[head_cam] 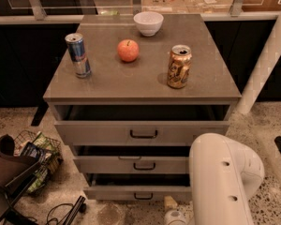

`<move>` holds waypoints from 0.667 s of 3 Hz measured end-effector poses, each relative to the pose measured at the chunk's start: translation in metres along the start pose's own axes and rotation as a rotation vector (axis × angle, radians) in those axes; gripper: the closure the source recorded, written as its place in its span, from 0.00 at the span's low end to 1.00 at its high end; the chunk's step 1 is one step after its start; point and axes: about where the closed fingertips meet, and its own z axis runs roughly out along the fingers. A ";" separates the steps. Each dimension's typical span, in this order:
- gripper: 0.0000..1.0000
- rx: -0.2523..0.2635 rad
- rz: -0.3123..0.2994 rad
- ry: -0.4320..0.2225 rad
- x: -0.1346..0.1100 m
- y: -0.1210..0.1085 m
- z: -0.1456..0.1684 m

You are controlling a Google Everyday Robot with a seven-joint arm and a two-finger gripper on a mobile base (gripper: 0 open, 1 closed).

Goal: Close bottom drawer

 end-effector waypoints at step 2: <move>1.00 0.044 0.040 -0.033 0.011 0.016 0.056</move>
Offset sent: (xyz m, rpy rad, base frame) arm 0.0597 -0.0204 -0.0750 0.0537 -0.0630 -0.0010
